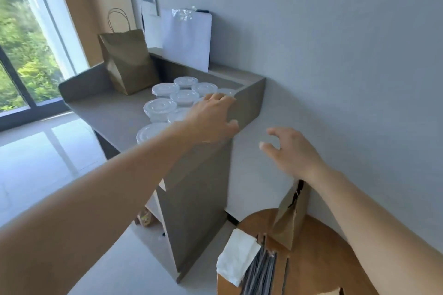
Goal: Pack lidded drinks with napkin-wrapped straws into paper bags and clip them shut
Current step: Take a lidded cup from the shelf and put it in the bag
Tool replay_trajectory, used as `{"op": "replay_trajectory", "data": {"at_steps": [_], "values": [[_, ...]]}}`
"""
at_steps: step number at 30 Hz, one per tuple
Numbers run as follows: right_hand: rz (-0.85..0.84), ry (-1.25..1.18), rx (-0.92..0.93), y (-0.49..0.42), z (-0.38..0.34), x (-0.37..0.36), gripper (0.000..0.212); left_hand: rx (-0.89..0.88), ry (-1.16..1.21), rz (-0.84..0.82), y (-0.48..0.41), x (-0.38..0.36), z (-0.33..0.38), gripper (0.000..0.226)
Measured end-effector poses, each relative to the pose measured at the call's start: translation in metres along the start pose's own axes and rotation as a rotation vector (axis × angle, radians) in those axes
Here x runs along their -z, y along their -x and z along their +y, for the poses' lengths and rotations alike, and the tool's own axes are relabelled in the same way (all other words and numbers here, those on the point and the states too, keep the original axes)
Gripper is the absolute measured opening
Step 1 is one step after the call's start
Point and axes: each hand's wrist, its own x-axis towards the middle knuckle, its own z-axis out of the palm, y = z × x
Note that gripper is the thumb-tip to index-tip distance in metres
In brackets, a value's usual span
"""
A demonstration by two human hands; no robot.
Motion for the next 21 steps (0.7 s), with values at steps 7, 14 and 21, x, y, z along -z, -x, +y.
{"op": "replay_trajectory", "data": {"at_steps": [7, 14, 21], "values": [[-0.013, 0.012, 0.189, -0.100, -0.130, -0.010, 0.057, 0.170, -0.032, 0.043, -0.021, 0.057, -0.152, 0.061], [-0.462, 0.192, 0.419, -0.123, -0.208, -0.067, 0.099, 0.236, 0.004, -0.027, -0.026, 0.046, -0.246, 0.062], [-0.587, 0.331, 0.434, -0.136, -0.217, -0.086, 0.106, 0.167, 0.009, -0.033, -0.056, 0.035, -0.262, 0.065]]}}
